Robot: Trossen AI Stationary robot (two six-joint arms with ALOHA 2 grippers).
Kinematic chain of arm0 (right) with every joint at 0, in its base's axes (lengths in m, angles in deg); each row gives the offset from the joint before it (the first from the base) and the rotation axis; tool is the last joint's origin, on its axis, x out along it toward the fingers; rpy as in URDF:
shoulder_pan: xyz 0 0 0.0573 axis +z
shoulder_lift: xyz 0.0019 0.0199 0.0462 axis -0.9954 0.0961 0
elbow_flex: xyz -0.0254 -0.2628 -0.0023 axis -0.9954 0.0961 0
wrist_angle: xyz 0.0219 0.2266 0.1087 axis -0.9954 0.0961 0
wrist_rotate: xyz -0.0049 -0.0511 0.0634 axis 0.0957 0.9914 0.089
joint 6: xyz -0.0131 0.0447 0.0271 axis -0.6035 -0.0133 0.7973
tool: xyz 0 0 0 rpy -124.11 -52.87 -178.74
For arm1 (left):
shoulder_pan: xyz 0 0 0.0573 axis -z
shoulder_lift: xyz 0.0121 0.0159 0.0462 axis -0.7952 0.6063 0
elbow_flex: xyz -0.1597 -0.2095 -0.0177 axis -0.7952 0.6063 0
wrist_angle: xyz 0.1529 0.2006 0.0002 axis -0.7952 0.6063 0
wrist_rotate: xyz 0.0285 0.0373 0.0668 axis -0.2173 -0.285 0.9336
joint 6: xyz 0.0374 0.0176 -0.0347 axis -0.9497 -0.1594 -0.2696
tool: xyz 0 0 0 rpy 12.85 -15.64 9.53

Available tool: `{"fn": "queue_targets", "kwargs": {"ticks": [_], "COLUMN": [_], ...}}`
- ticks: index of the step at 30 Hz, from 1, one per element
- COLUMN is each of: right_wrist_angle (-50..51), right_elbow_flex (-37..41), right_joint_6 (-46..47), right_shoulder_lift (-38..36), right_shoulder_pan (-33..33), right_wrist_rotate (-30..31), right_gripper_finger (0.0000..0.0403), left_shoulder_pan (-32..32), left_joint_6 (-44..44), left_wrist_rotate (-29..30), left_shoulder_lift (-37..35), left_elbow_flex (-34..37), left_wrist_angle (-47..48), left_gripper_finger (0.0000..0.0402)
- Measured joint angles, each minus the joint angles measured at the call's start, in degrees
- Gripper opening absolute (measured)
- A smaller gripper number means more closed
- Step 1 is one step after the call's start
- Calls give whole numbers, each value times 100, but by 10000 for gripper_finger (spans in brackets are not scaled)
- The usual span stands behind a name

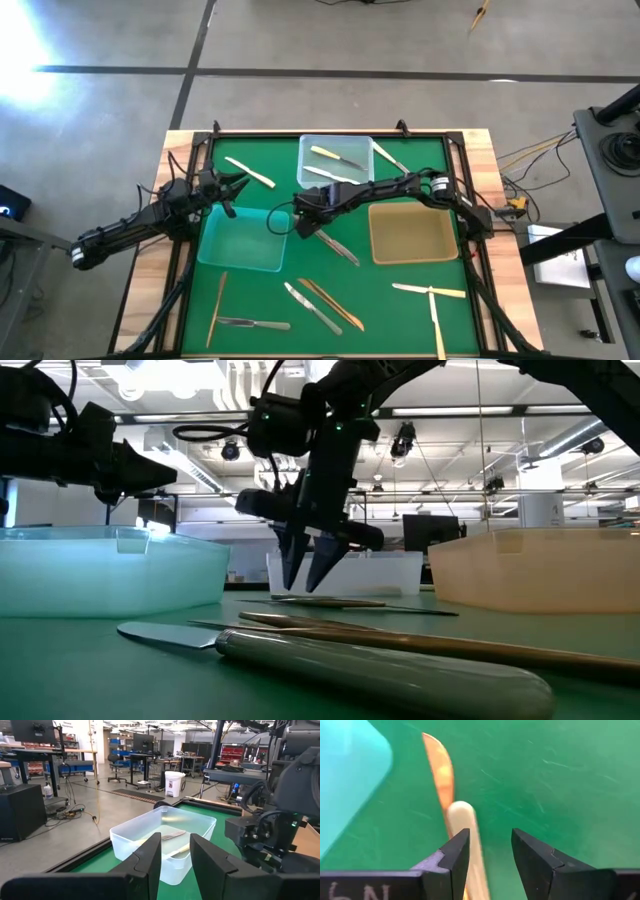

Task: Sort silverware by color (type)
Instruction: Put the gray knife into the orange bin

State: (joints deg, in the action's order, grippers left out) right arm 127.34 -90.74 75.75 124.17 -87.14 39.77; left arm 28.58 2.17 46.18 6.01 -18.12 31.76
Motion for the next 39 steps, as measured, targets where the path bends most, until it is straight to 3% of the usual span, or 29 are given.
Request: {"fn": "queue_targets", "kwargs": {"ticks": [39], "right_wrist_angle": [-278], "right_elbow_flex": [199], "right_joint_6": [-171], "right_shoulder_lift": [78], "right_shoulder_pan": [39], "right_wrist_rotate": [165], "right_gripper_finger": [137], "left_shoulder_pan": [2], "left_joint_6": [1], "left_wrist_rotate": [-2], "left_shoulder_lift": [1], "left_elbow_flex": [0], "left_wrist_angle": [0], "left_gripper_finger": [87]}}
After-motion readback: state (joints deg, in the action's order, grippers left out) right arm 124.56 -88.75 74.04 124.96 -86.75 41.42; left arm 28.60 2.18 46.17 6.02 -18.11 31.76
